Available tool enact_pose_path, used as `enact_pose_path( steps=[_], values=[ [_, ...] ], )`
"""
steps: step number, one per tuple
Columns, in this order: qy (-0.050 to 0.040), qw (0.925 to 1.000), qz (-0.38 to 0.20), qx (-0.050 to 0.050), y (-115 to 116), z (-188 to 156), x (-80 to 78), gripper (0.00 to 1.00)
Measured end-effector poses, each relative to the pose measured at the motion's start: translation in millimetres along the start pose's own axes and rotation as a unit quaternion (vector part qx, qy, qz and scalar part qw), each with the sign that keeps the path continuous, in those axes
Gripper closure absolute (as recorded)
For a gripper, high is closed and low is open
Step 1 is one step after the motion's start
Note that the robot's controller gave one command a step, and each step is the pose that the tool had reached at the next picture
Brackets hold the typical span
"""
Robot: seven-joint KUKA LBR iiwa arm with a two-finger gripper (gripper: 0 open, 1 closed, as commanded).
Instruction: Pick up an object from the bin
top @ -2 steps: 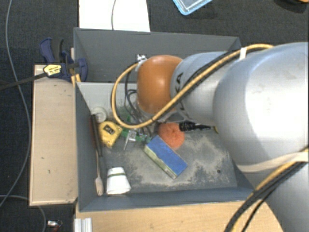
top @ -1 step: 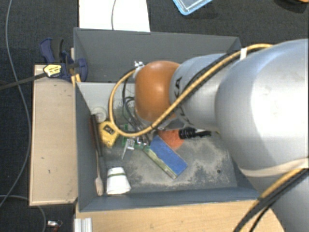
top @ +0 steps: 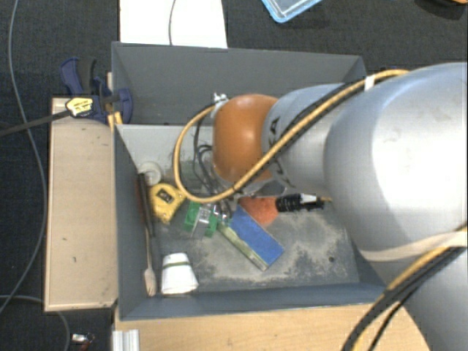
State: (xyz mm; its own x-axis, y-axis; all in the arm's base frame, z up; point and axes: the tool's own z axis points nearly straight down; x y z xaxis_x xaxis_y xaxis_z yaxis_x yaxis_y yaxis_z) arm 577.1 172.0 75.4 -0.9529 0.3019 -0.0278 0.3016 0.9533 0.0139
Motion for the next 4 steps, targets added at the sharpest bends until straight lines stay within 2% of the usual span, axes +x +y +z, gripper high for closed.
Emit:
enact_pose_path(
  steps=[1, 2, 3, 4],
  values=[
    [0.0031, 1.0000, 0.002, -0.001, 1.7, 3.4, 5.0, 1.00],
    [0.0032, 1.0000, 0.003, -0.001, 1.8, 3.4, 5.0, 1.00],
    [0.0079, 1.0000, 0.003, 0.002, -0.2, -18.0, 7.5, 1.00],
    [0.0020, 1.0000, 0.003, -0.001, 2.6, -57.0, 3.0, 1.00]
  ],
)
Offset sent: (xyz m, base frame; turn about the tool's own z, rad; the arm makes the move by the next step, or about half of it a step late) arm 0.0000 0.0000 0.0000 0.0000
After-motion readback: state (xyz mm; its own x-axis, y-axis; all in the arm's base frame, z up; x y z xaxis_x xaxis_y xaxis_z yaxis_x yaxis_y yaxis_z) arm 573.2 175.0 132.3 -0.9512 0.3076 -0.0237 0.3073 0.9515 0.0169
